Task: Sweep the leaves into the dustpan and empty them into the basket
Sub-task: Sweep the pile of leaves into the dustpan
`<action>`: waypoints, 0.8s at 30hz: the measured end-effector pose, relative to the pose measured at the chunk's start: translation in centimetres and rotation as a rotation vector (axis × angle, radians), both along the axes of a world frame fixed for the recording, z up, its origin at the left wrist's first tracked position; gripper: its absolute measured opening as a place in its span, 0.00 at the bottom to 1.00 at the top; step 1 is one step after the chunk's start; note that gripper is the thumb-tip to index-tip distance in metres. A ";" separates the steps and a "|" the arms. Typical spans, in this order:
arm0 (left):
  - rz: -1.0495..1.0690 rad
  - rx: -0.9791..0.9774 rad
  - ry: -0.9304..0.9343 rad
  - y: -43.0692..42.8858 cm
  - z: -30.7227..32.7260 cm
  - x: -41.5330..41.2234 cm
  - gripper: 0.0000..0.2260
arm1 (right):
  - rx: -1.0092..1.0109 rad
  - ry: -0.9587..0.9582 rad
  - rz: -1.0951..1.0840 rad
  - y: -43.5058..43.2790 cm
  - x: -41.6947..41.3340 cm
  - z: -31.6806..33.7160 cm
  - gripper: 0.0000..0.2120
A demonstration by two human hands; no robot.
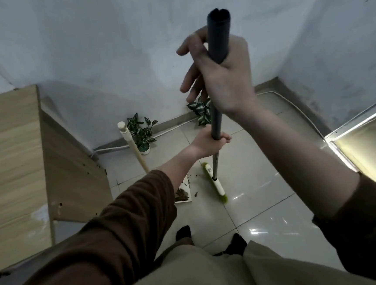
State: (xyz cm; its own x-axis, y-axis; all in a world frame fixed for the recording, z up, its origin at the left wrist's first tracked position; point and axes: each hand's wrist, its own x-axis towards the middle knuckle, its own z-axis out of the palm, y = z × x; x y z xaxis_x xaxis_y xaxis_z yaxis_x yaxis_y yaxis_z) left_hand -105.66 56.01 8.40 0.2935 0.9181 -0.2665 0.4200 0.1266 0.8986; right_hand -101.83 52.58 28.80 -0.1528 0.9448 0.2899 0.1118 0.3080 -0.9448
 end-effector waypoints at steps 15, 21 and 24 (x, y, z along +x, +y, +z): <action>0.167 0.018 0.020 -1.8 0.9 -3.8 0.09 | 0.066 0.067 0.112 -0.4 -0.3 3.1 0.10; 0.096 0.063 0.063 -0.4 3.1 -1.7 0.10 | 0.142 0.070 -0.001 -0.3 1.0 4.6 0.11; 0.075 0.033 0.022 0.1 2.8 -1.0 0.10 | 0.124 0.029 -0.030 0.0 0.4 3.6 0.11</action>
State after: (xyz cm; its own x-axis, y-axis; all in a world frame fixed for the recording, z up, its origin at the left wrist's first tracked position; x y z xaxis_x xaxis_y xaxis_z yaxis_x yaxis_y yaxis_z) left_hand -106.63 56.06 11.17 0.2175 0.9458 -0.2412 0.4301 0.1289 0.8935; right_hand -101.46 52.58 32.37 -0.1152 0.9055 0.4084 0.0958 0.4194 -0.9027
